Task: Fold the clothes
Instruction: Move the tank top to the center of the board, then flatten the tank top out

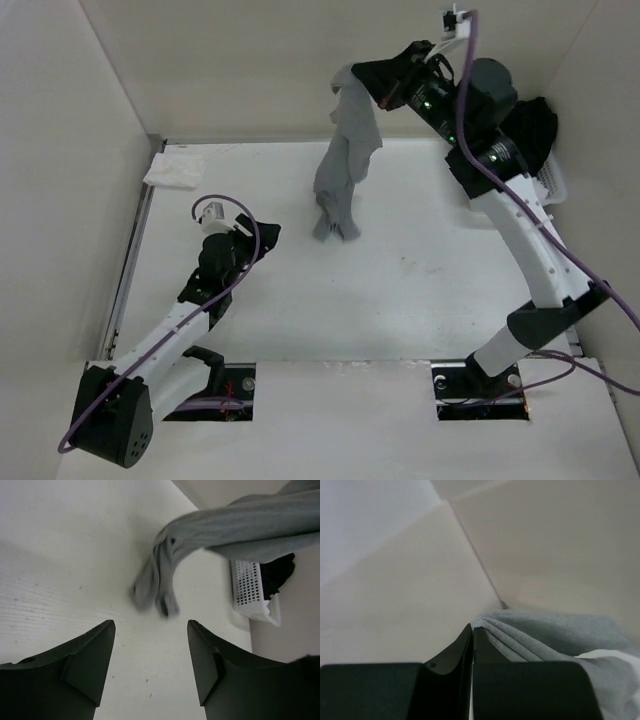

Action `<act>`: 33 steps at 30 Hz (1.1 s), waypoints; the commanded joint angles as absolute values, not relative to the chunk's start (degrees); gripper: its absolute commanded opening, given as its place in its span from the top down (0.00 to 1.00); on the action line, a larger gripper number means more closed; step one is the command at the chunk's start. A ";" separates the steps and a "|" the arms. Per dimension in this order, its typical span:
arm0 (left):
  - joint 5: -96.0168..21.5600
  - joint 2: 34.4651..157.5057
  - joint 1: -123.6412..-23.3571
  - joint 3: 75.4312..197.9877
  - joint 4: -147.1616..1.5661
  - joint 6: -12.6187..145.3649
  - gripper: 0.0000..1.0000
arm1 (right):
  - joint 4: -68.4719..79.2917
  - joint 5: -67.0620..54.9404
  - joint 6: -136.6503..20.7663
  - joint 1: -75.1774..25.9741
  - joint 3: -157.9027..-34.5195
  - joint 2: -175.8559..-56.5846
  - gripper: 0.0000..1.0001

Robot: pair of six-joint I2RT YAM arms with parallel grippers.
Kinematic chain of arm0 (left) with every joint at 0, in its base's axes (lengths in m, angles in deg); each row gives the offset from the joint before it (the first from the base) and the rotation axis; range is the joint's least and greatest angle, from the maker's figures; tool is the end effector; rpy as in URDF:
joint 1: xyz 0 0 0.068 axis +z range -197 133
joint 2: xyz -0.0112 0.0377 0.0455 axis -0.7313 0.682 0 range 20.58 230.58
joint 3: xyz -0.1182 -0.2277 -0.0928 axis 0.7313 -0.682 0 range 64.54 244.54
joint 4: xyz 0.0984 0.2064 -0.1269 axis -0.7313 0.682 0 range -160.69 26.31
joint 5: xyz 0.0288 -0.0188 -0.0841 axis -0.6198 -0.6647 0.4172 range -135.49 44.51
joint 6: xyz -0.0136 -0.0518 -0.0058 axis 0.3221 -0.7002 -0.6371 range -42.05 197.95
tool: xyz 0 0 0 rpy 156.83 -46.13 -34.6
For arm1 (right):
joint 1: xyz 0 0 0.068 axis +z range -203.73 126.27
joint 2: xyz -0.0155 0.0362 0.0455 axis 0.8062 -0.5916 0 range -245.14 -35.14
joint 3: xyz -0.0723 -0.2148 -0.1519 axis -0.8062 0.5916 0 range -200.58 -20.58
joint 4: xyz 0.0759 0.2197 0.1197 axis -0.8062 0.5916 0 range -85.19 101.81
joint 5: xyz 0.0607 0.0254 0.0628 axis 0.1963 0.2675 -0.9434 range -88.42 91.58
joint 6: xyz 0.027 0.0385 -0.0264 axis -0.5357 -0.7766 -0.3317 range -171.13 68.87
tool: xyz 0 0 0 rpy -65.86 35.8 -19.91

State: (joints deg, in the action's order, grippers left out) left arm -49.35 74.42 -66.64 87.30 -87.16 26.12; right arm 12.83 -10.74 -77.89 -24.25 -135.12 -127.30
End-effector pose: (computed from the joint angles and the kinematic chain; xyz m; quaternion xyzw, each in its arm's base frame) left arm 0.1995 -0.0687 0.2239 -0.2390 0.7542 -0.3353 0.5116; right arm 0.2915 0.1735 0.5532 -0.0992 0.6074 0.4282 0.6617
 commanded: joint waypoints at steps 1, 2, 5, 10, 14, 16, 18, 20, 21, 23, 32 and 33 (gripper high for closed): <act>-49.53 70.07 -66.11 90.29 -88.27 24.52 0.42 | 12.89 -12.92 -75.30 -19.16 -137.31 -120.84 0.99; -50.23 69.10 -66.11 90.03 -88.19 24.25 0.43 | 13.07 -13.53 -75.04 -18.01 -135.03 -119.70 0.99; -51.73 66.46 -66.11 89.59 -86.00 23.99 0.43 | 12.99 -14.85 -74.68 -14.06 -123.10 -115.75 0.99; -55.94 61.63 -65.94 86.78 -81.95 24.42 0.44 | 11.59 -12.93 -76.78 -9.49 -96.31 -109.59 0.97; -56.74 61.80 -65.76 84.32 -79.66 25.92 0.44 | 6.76 -7.84 -82.32 -8.33 -77.91 -107.92 0.94; -56.74 63.11 -65.67 83.53 -77.91 26.71 0.45 | 4.91 -4.68 -84.43 -8.33 -71.49 -107.56 0.85; -57.44 63.91 -65.76 82.83 -75.80 27.68 0.46 | 3.85 -1.77 -85.14 -8.33 -67.44 -106.86 0.67; -59.02 64.09 -66.46 81.95 -74.83 28.03 0.46 | 3.67 0.69 -85.32 -8.51 -64.10 -105.02 0.55; -59.63 64.09 -66.64 81.86 -74.22 28.29 0.46 | 3.41 1.66 -85.58 -8.86 -62.08 -103.36 0.53; -61.30 64.96 -67.52 82.12 -72.46 29.52 0.47 | 3.76 4.03 -86.98 -9.47 -58.73 -100.37 0.51; -69.92 81.74 -70.77 87.56 -74.03 34.80 0.48 | 6.40 15.73 -96.92 -12.55 -48.44 -95.52 0.87; -70.01 83.14 -70.77 88.00 -74.73 34.97 0.48 | 6.14 15.90 -97.01 -12.55 -48.18 -95.35 0.87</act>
State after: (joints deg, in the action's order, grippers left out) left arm -65.67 80.65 -70.59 84.16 -72.34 32.26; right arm 8.06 11.45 -93.39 -12.43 -49.02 -96.02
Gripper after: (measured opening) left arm 0.523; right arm 0.147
